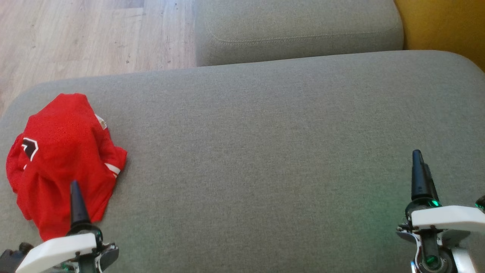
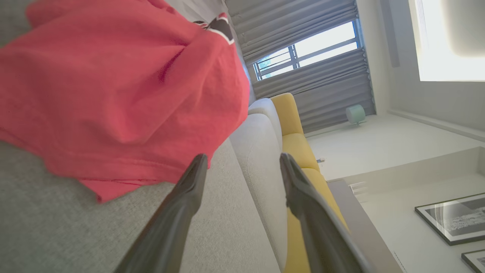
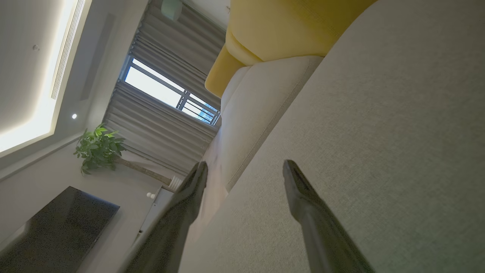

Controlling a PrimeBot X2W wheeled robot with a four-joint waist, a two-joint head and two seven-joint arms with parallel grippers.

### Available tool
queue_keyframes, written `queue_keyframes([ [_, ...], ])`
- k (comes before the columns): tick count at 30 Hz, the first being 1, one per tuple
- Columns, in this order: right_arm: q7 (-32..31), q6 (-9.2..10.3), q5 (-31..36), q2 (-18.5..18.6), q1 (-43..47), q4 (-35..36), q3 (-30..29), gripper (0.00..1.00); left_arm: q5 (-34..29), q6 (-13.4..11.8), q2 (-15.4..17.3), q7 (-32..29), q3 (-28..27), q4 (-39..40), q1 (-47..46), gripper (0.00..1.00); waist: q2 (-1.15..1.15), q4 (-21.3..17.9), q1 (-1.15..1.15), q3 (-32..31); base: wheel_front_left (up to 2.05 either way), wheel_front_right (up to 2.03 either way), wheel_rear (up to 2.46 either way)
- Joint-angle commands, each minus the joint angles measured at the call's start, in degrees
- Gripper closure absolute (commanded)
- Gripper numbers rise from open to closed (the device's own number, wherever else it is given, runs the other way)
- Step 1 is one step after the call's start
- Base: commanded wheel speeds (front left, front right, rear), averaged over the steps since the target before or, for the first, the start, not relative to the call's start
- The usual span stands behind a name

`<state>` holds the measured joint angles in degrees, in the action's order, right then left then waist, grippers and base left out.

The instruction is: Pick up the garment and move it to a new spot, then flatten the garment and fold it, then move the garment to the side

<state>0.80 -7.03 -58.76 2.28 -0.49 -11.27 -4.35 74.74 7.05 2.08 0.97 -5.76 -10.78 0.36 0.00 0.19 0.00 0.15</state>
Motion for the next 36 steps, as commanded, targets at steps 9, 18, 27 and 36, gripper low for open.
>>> queue_keyframes([
  [9, 2.19, -0.2, 12.58, 0.38, -2.7, 5.16, 1.62, 0.0, -11.87, -0.95, 0.53, 1.96, 1.78, 6.32, -2.24, 0.0, 0.0, -0.11, 0.0, 0.19, 0.0, 0.0, 0.0],
  [18, 3.7, -0.23, 21.6, 0.4, -2.42, 6.37, 2.83, 0.0, -21.24, -1.55, 0.56, 3.48, 5.21, 8.37, -1.83, 0.0, 0.0, -0.3, 0.0, 0.22, 0.0, 0.0, 0.0],
  [27, 5.06, -0.26, 28.8, 0.43, -2.27, 7.59, 3.37, 0.0, -29.31, -1.62, 0.59, 4.84, 7.77, 8.87, -1.63, 0.0, 0.0, -0.45, 0.0, 0.23, 0.0, 0.0, 0.0],
  [36, 6.58, -0.3, 36.51, 0.46, -1.98, 8.67, 3.43, 0.0, -37.66, -1.27, 0.63, 6.37, 10.31, 8.94, -1.56, 0.0, 0.0, -0.59, 0.0, 0.4, 0.0, 0.0, 0.0],
])
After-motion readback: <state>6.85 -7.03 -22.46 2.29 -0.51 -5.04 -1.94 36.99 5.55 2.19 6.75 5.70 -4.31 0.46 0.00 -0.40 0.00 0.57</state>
